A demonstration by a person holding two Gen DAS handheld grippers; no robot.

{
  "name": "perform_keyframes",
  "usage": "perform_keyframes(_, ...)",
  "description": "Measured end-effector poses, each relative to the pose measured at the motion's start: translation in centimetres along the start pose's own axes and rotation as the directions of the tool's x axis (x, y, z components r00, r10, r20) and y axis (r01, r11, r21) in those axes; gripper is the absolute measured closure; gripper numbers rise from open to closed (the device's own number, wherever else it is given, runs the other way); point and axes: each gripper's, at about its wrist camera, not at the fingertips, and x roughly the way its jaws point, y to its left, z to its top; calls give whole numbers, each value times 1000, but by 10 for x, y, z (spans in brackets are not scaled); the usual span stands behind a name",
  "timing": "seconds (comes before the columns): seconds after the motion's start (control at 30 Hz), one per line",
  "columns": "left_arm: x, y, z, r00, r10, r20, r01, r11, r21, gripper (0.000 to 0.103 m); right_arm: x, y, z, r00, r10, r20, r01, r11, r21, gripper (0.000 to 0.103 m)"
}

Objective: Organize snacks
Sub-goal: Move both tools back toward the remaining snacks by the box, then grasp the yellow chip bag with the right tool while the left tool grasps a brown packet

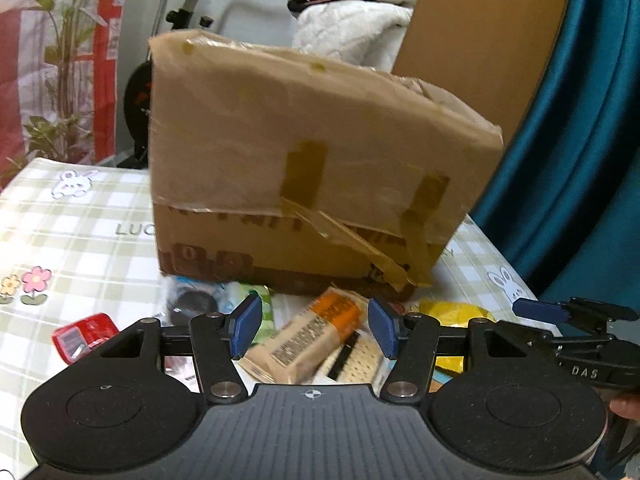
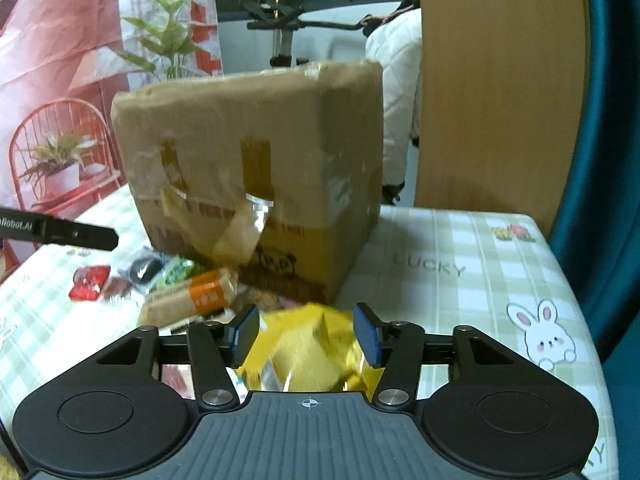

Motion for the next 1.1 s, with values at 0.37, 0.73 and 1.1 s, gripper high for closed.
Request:
perform_keyframes(0.37, 12, -3, -13, 999, 0, -52, 0, 1000, -7, 43, 13, 9, -14, 998, 26, -61, -28, 999, -46, 38)
perform_keyframes(0.73, 9, 32, -23, 995, 73, -73, -79, 994, -78, 43, 47, 11, -12, 992, -13, -122, 0, 994, -105, 31)
perform_keyframes(1.1, 0, 59, -29, 990, 121, -69, -128, 985, -116, 43, 49, 10, -6, 997, -30, -74, 24, 997, -75, 50)
